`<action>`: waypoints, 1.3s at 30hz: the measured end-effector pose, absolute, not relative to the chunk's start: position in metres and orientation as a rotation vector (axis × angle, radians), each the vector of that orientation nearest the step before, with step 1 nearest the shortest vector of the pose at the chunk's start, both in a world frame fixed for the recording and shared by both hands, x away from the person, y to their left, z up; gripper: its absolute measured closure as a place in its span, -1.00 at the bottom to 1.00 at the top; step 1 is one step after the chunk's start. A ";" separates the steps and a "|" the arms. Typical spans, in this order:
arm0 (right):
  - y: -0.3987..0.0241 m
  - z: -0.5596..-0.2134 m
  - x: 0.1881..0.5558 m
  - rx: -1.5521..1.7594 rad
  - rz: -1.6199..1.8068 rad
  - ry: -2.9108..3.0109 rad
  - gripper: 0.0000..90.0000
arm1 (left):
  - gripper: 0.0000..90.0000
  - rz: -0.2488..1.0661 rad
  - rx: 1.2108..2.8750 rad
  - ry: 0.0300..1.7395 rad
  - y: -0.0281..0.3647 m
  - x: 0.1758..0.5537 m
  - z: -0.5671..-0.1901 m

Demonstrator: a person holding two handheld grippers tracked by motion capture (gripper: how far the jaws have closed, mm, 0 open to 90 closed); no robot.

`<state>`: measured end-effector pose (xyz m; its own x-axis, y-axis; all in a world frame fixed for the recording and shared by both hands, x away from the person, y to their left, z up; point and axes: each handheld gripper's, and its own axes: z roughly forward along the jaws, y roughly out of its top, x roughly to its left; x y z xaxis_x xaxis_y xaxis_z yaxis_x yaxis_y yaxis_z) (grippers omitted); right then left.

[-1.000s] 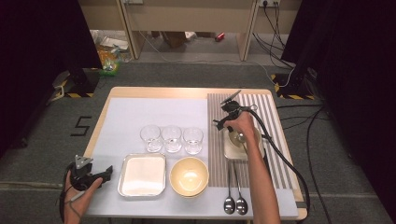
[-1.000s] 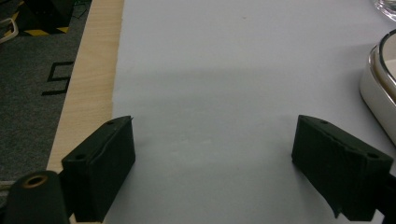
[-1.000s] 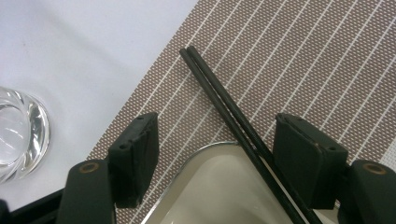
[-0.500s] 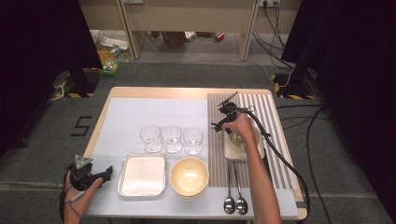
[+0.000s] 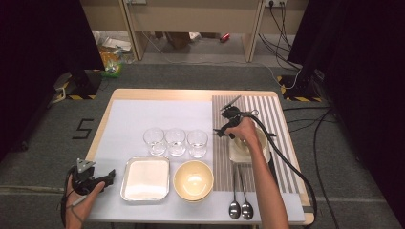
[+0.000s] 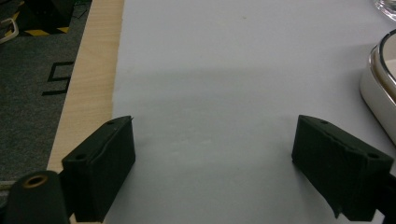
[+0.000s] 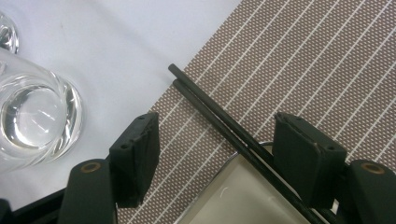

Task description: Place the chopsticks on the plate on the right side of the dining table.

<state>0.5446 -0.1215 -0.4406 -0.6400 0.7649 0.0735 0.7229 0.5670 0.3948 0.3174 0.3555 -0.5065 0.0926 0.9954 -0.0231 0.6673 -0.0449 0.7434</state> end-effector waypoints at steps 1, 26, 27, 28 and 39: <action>-0.121 -0.440 0.544 1.285 0.605 2.688 -0.26 | -0.73 0.704 1.777 1.636 0.355 0.317 -0.507; -0.118 -0.439 0.539 1.262 0.599 2.709 -0.27 | -0.73 0.705 1.779 1.634 0.356 0.317 -0.506; -0.119 -0.438 0.539 1.260 0.606 2.706 -0.27 | -0.73 0.705 1.778 1.635 0.356 0.317 -0.506; -0.119 -0.437 0.539 1.260 0.610 2.702 -0.28 | -0.73 0.705 1.777 1.636 0.356 0.317 -0.507; -0.135 -0.413 0.538 1.284 0.712 2.613 -0.29 | -0.73 0.705 1.778 1.635 0.356 0.317 -0.507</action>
